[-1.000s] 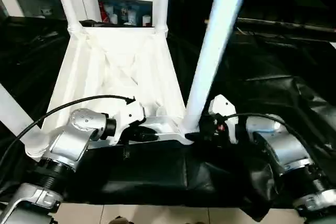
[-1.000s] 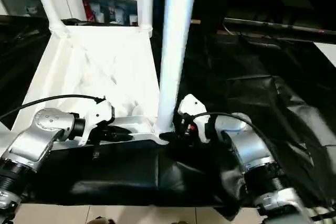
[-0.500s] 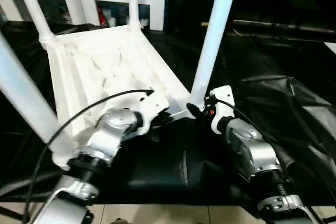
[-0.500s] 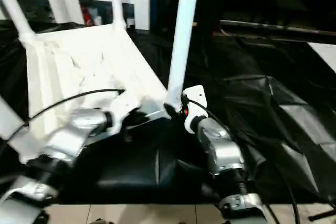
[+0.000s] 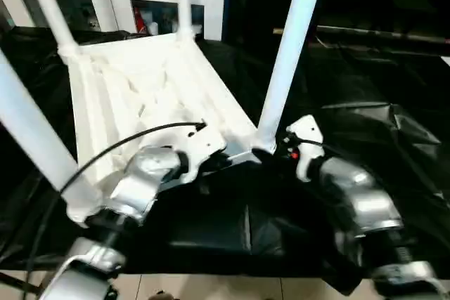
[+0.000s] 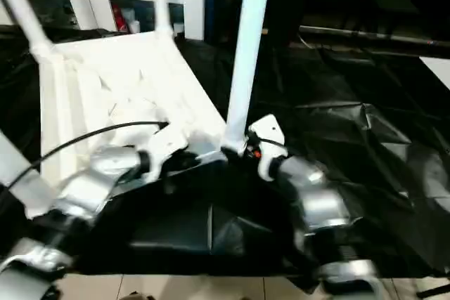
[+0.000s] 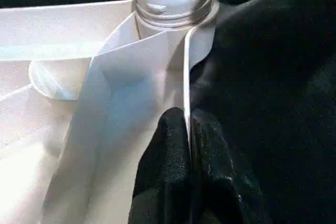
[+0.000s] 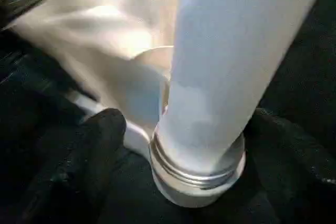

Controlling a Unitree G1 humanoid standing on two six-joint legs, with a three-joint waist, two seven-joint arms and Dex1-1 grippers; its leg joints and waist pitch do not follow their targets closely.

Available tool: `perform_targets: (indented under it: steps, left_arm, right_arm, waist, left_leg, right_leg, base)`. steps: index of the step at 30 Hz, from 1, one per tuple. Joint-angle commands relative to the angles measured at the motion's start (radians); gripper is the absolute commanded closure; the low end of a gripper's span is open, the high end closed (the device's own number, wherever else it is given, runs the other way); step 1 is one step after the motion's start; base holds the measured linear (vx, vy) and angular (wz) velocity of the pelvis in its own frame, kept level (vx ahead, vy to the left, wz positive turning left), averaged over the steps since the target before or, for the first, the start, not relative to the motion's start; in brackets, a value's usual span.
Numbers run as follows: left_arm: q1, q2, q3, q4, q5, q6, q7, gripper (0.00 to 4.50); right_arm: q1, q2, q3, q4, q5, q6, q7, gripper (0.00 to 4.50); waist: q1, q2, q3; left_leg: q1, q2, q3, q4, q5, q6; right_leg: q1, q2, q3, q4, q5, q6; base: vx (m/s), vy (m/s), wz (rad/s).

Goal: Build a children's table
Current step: Rotate leg to tighten

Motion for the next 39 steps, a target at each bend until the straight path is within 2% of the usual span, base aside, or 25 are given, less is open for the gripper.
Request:
perform_targets:
  steps: [1,7,11,12,15,27,31,32,33,35,39]
  left_arm:
    - [0.046,0.011,-0.033,-0.004,-0.054,-0.033,-0.1,4.5]
    - [0.081,0.072,-0.019,-0.081,-0.121,0.006,-0.214,4.5]
    - [0.092,0.091,-0.017,-0.097,-0.133,0.005,-0.23,4.5]
    - [0.094,0.091,-0.014,-0.099,-0.133,0.003,-0.232,4.5]
    - [0.096,0.093,-0.014,-0.103,-0.132,0.005,-0.232,4.5]
    - [0.084,0.094,-0.015,-0.089,-0.131,0.002,-0.228,4.5]
    - [0.071,0.078,-0.013,-0.055,-0.095,0.0,-0.163,4.5]
    - [0.068,0.072,-0.012,-0.047,-0.089,0.003,-0.149,4.5]
    - [0.046,0.032,-0.01,-0.003,-0.057,0.025,-0.061,4.5]
    - [0.037,0.011,-0.01,0.008,-0.05,0.038,-0.031,4.5]
    - [-0.009,-0.095,-0.029,0.066,-0.011,0.071,0.101,4.5]
  right_arm:
    - [-0.008,-0.038,0.05,-0.051,0.028,0.002,0.146,0.56]
    - [-0.031,-0.063,0.052,-0.039,0.033,-0.003,0.181,0.56]
    - [-0.032,-0.073,0.092,-0.018,-0.005,-0.018,0.19,0.56]
    - [-0.034,-0.077,0.113,0.004,-0.039,-0.028,0.186,0.81]
    - [-0.037,-0.073,0.117,0.021,-0.055,-0.037,0.17,1.03]
    - [-0.042,-0.07,0.105,0.034,-0.036,-0.034,0.168,1.97]
    - [-0.033,-0.035,0.071,0.051,-0.017,-0.023,0.107,2.07]
    - [-0.034,-0.024,0.062,0.059,-0.016,-0.02,0.083,2.19]
    - [-0.04,0.045,0.009,0.11,-0.011,0.009,-0.064,2.25]
    - [-0.038,0.069,-0.003,0.12,-0.009,0.019,-0.108,2.34]
    - [-0.028,0.184,-0.049,0.126,-0.006,0.072,-0.307,2.45]
  waist:
    - [0.003,-0.011,-0.047]
    - [0.001,-0.014,-0.049]
    - [0.0,-0.014,-0.047]
    - [-0.001,-0.013,-0.045]
    - [-0.002,-0.015,-0.045]
    - [-0.004,-0.012,-0.045]
    - [-0.006,-0.014,-0.044]
    - [-0.006,-0.014,-0.043]
    - [-0.009,-0.013,-0.04]
    - [-0.011,-0.016,-0.041]
    - [-0.015,-0.015,-0.038]
  left_leg:
    - [0.006,0.046,-0.022,-0.058,-0.213,0.068]
    - [0.006,0.046,-0.018,-0.055,-0.163,0.073]
    - [0.006,0.045,-0.018,-0.056,-0.17,0.07]
    - [0.005,0.044,-0.018,-0.057,-0.182,0.06]
    - [0.005,0.044,-0.019,-0.057,-0.193,0.052]
    - [0.007,0.045,-0.02,-0.058,-0.199,0.052]
    - [0.006,0.044,-0.02,-0.058,-0.204,0.05]
    - [0.007,0.043,-0.02,-0.059,-0.215,0.046]
    - [0.008,0.043,-0.02,-0.061,-0.23,0.037]
    - [0.009,0.042,-0.025,-0.064,-0.254,0.013]
    - [0.013,0.042,-0.026,-0.067,-0.284,0.005]
  right_leg:
    - [0.038,-0.068,0.046,-0.084,-0.274,-0.159]
    - [0.036,-0.066,0.045,-0.071,-0.184,-0.205]
    - [0.037,-0.066,0.044,-0.072,-0.195,-0.205]
    - [0.036,-0.067,0.045,-0.076,-0.221,-0.197]
    - [0.037,-0.068,0.046,-0.078,-0.244,-0.189]
    - [0.037,-0.066,0.046,-0.078,-0.236,-0.188]
    - [0.036,-0.066,0.047,-0.079,-0.244,-0.188]
    - [0.035,-0.066,0.046,-0.082,-0.27,-0.182]
    - [0.03,-0.067,0.048,-0.086,-0.303,-0.176]
    - [0.032,-0.069,0.045,-0.09,-0.37,-0.156]
    - [0.024,-0.068,0.049,-0.099,-0.416,-0.13]
  base:
    - [0.0,0.0,0.0]
    - [0.0,0.0,0.0]
    - [0.0,0.0,0.0]
    - [0.0,0.0,0.0]
    - [0.0,0.0,0.0]
    - [0.0,0.0,0.0]
    - [0.0,0.0,0.0]
    - [0.0,0.0,0.0]
    - [0.0,0.0,0.0]
    - [0.0,0.0,0.0]
    - [0.0,0.0,0.0]
